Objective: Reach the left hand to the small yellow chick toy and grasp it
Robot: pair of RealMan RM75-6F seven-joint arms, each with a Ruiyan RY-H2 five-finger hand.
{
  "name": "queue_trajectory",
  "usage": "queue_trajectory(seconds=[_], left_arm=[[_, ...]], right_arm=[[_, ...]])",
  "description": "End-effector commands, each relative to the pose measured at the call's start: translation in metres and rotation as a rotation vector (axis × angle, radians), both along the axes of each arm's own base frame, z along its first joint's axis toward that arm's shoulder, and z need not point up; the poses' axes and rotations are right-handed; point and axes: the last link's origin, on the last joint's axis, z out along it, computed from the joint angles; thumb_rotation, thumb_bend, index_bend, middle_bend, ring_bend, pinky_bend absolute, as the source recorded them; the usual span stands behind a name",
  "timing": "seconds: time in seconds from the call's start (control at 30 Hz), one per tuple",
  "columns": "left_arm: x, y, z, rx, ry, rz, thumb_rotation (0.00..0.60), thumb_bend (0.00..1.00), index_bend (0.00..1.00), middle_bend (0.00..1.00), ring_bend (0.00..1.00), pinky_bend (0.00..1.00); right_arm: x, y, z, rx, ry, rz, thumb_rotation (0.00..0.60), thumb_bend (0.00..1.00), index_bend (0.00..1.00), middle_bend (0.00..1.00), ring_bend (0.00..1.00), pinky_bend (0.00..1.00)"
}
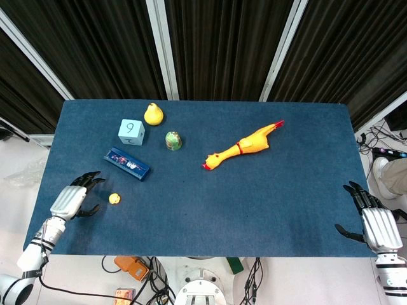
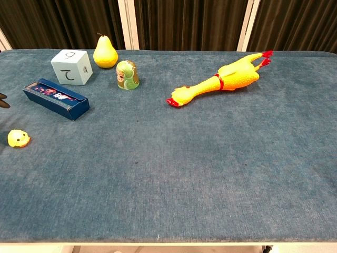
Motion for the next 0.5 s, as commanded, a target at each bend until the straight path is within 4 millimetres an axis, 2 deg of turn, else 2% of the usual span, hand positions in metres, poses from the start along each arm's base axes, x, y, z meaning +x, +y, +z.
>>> queue_trajectory(seconds=[0.03,0.5], left_arm=[[-0.002,0.0,-0.003,-0.011,-0.005,0.006,0.6,0.28,0.21,0.04,0.0,0.12],[0.013,0.004,-0.025,-0.055,-0.033,-0.019,0.6,0.27,0.26,0.04,0.0,0.12]], right_arm=[[0.0,0.0,0.0,0.0,-0.001,-0.001,0.6,0.26,0.18,0.15,0.23,0.27],[0.0,-0.002,-0.001,0.003,0.002,-0.002,0.6,0.26,0.18,0.15,0.23,0.27]])
